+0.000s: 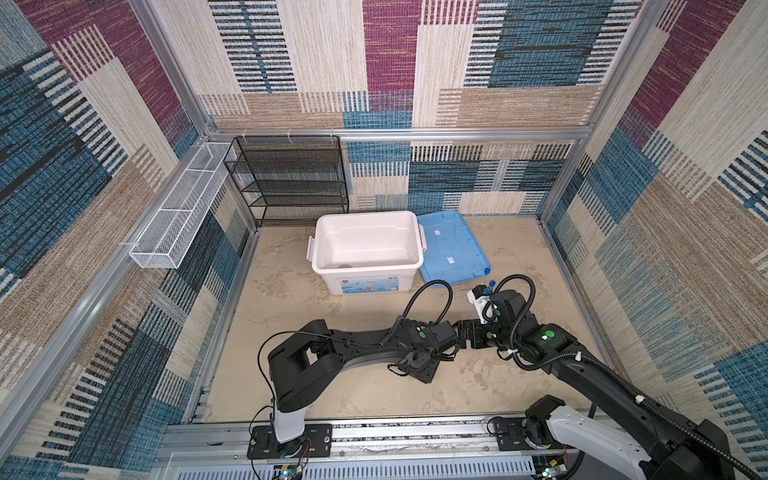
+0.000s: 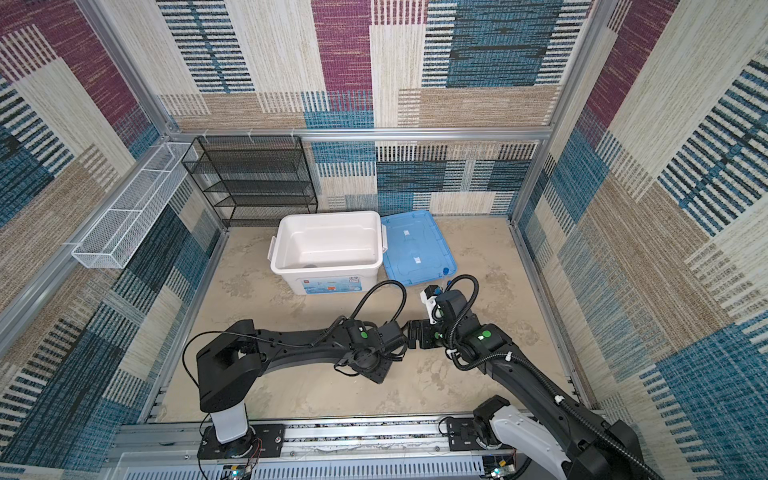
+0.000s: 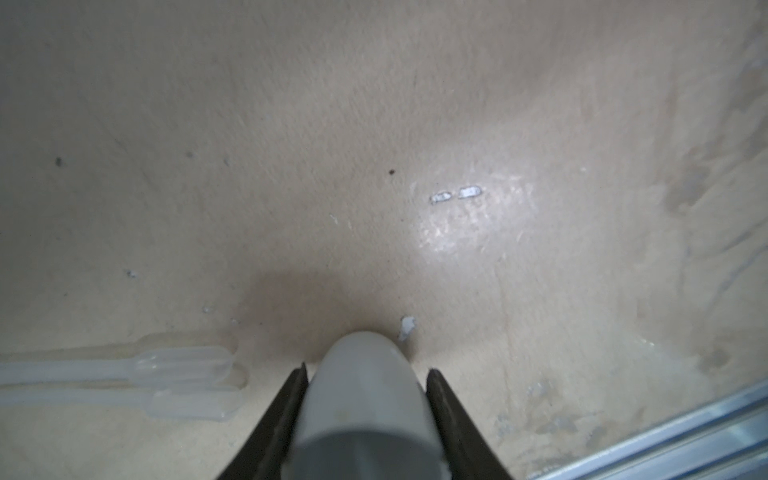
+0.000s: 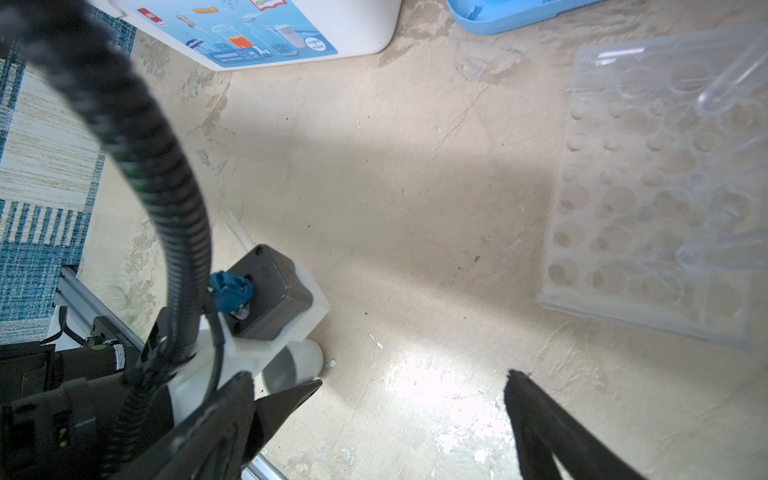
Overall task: Organize the chemistry lab equipment
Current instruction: 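Close the left gripper on the white cup, then carry the cup over the bin with the left gripper while the right moves beside it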
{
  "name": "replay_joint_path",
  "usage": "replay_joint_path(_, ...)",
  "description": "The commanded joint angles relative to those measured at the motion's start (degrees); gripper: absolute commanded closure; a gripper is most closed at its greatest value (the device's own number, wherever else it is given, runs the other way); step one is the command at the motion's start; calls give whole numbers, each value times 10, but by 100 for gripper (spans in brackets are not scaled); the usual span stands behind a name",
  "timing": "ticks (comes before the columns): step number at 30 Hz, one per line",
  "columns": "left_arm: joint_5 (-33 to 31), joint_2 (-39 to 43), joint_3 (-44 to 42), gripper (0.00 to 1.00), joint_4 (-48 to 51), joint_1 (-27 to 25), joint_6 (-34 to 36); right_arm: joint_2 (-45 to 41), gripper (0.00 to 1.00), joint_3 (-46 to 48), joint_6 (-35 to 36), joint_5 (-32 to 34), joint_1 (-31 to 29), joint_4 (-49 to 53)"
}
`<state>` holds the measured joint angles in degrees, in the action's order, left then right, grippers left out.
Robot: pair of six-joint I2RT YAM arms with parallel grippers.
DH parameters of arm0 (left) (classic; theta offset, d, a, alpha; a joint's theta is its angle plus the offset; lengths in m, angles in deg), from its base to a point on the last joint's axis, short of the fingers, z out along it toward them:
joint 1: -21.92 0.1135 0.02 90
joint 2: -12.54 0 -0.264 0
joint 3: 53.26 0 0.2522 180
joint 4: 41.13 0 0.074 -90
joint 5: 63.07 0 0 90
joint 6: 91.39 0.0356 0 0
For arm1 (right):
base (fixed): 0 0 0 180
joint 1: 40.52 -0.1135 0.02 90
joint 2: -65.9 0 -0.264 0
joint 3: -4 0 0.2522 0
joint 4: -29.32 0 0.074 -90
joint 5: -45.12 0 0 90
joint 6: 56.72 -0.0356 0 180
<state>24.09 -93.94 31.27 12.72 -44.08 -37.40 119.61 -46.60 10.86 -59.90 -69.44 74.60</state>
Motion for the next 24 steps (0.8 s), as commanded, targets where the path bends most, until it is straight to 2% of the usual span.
replay_joint_path(1, -7, 3, 4, 68, 7, -1, -6, -8, 5, 0, -2, -8, -1, -21)
replay_joint_path(6, -17, 15, 3, 68, 13, 0, -5, -21, 5, 0, -3, -6, -1, -21)
replay_joint_path(11, -26, 62, 1, 68, 19, 14, 5, -52, 5, 2, -2, -9, -1, -31)
replay_joint_path(14, -24, 95, 5, 68, 22, 26, 17, -67, 5, 4, 3, -35, -1, -46)
replay_joint_path(18, -25, 124, 33, 68, 54, 51, 41, -90, 5, 7, -2, -97, -1, -93)
replay_joint_path(24, -17, 168, 69, 69, 75, 114, 90, -102, 2, -13, 1, -120, -1, -151)
